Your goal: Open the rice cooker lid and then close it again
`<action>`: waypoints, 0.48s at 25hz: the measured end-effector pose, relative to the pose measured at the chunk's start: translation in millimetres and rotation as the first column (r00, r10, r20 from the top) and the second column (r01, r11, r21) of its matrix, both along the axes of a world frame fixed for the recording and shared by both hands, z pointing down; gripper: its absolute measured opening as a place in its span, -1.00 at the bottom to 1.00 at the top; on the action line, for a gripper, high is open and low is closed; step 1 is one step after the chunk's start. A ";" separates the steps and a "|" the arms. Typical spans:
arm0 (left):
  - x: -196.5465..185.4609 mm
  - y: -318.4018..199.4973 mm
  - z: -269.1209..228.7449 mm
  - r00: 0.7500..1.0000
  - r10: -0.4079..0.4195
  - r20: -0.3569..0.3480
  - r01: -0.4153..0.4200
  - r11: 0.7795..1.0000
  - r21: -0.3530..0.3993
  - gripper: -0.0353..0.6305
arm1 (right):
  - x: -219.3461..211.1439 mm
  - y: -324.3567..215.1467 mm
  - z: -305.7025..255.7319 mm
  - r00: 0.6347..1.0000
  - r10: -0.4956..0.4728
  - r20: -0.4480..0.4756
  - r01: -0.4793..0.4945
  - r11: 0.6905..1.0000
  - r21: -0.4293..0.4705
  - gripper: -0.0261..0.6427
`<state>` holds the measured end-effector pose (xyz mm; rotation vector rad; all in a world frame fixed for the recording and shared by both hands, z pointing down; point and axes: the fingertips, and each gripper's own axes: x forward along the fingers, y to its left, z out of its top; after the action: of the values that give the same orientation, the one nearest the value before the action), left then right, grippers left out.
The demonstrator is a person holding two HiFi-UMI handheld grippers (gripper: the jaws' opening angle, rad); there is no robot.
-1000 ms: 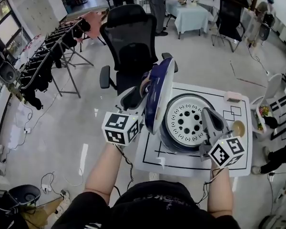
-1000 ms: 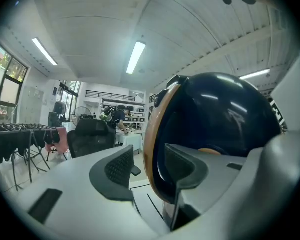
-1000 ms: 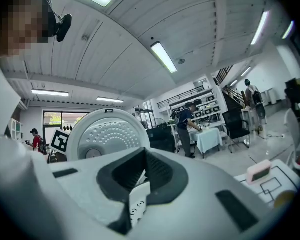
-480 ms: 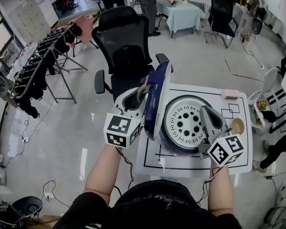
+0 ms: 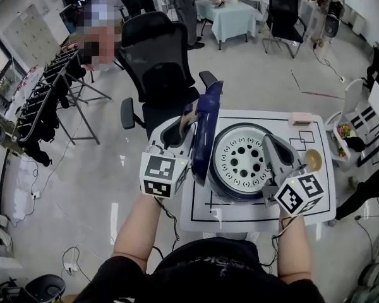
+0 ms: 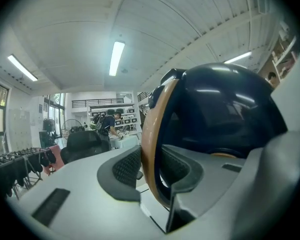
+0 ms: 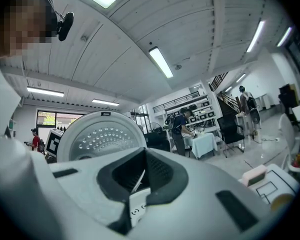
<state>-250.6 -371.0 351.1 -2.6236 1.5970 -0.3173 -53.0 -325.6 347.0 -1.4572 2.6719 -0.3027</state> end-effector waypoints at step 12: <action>40.7 6.1 -8.1 0.982 0.006 0.188 -0.012 1.000 0.029 -0.56 | 30.8 8.3 -13.4 1.000 0.001 0.000 -0.001 1.000 0.023 -0.92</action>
<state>-209.9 -364.9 343.0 -2.4931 1.5172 -0.5196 -22.3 -317.3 333.6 -1.4519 2.6654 -0.2712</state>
